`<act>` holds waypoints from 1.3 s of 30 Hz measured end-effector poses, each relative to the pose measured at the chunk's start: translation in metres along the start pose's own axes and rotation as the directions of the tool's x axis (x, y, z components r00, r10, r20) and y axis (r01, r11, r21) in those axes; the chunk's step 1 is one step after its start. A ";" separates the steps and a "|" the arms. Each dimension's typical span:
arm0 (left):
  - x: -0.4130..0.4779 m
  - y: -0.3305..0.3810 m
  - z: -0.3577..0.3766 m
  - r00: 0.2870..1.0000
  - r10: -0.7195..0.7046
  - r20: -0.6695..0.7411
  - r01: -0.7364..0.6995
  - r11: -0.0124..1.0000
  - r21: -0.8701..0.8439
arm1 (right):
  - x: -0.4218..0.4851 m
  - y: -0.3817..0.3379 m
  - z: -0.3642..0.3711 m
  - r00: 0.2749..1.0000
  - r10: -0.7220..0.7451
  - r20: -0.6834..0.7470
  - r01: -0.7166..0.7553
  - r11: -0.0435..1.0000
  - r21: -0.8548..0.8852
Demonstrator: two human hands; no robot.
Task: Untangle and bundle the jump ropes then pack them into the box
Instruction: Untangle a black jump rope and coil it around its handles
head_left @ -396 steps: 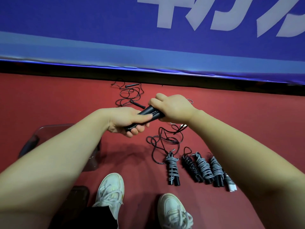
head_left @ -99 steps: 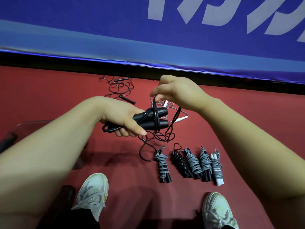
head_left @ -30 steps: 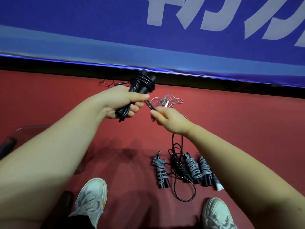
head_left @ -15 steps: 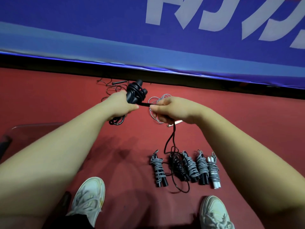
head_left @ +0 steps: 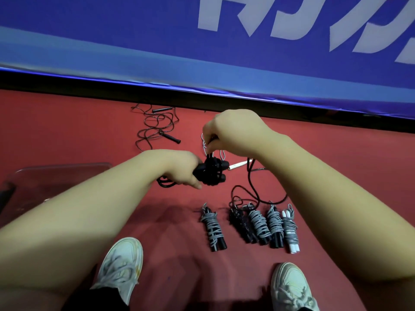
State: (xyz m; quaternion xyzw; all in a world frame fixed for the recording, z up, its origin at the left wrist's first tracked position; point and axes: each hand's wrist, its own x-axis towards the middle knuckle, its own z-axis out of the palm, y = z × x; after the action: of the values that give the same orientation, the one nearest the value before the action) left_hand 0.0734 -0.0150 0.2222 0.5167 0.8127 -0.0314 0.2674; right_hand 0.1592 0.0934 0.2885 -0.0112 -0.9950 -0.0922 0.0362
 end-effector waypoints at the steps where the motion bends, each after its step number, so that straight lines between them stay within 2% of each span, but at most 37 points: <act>1: 0.000 -0.003 0.001 0.999 0.030 0.018 -0.029 0.999 -0.042 | 0.001 0.004 0.001 1.000 -0.018 0.006 0.018 0.998 0.053; 5: -0.002 -0.007 -0.001 0.996 0.079 0.036 -0.073 0.988 -0.138 | 0.001 0.025 0.018 0.996 -0.025 0.082 -0.004 0.941 0.340; 10: -0.010 -0.003 -0.006 0.991 0.115 0.073 -0.101 0.980 -0.173 | -0.003 0.037 0.042 0.994 0.004 0.110 -0.074 0.766 0.639; 13: -0.016 -0.001 -0.010 0.990 0.135 -0.032 -0.139 0.957 -0.253 | -0.005 0.040 0.046 0.997 0.041 0.068 -0.078 0.663 0.745; 15: -0.021 0.002 -0.012 0.981 0.157 -0.116 -0.189 0.907 -0.377 | -0.007 0.041 0.050 0.994 0.097 0.053 -0.099 0.555 0.826; 17: -0.025 0.008 -0.016 0.970 0.160 -0.184 -0.233 0.828 -0.510 | -0.011 0.042 0.057 0.987 0.149 0.056 -0.115 0.420 0.900; 18: -0.026 0.010 -0.018 0.965 0.152 -0.212 -0.247 0.789 -0.562 | -0.013 0.042 0.060 0.984 0.173 0.044 -0.108 0.385 0.917; 20: -0.028 0.012 -0.022 0.958 0.132 -0.256 -0.272 0.707 -0.653 | -0.012 0.043 0.064 0.972 0.235 -0.011 -0.089 0.412 0.907; 22: -0.031 0.010 -0.025 0.949 0.145 -0.281 -0.309 0.618 -0.723 | -0.009 0.041 0.067 0.955 0.295 -0.005 -0.120 0.406 0.906; 24: -0.034 0.003 -0.027 0.932 0.175 -0.317 -0.362 0.429 -0.827 | -0.005 0.035 0.071 0.964 0.267 -0.001 -0.119 0.433 0.894; 27: -0.038 -0.014 -0.037 0.885 0.244 -0.396 -0.418 0.046 -0.907 | -0.008 0.035 0.086 0.976 0.211 0.058 -0.157 0.492 0.856; 29: -0.038 -0.024 -0.037 0.860 0.272 -0.433 -0.436 -0.050 -0.898 | -0.012 0.038 0.093 0.970 0.223 0.092 -0.193 0.485 0.853; 33: -0.026 -0.031 -0.026 0.886 0.137 -0.444 -0.436 -0.085 -0.896 | -0.013 0.039 0.096 0.965 0.208 0.161 -0.245 0.488 0.837; 34: -0.022 -0.032 -0.024 0.895 0.079 -0.438 -0.437 -0.029 -0.899 | -0.013 0.041 0.096 0.963 0.221 0.157 -0.250 0.503 0.828; 36: -0.019 -0.036 -0.019 0.912 -0.057 -0.405 -0.387 0.202 -0.900 | -0.013 0.047 0.090 0.952 0.296 0.080 -0.238 0.548 0.802; 37: -0.017 -0.040 -0.014 0.921 -0.106 -0.376 -0.334 0.284 -0.899 | -0.013 0.051 0.085 0.943 0.332 0.036 -0.229 0.567 0.791; 39: -0.015 -0.045 -0.003 0.935 -0.131 -0.328 -0.261 0.370 -0.892 | -0.014 0.056 0.074 0.946 0.324 0.010 -0.217 0.609 0.763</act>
State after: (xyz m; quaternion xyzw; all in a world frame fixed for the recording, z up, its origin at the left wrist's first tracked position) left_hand 0.0379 -0.0470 0.2217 0.3065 0.7010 0.5308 0.3644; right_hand 0.1694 0.1623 0.2255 -0.1392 -0.9244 0.3359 0.1150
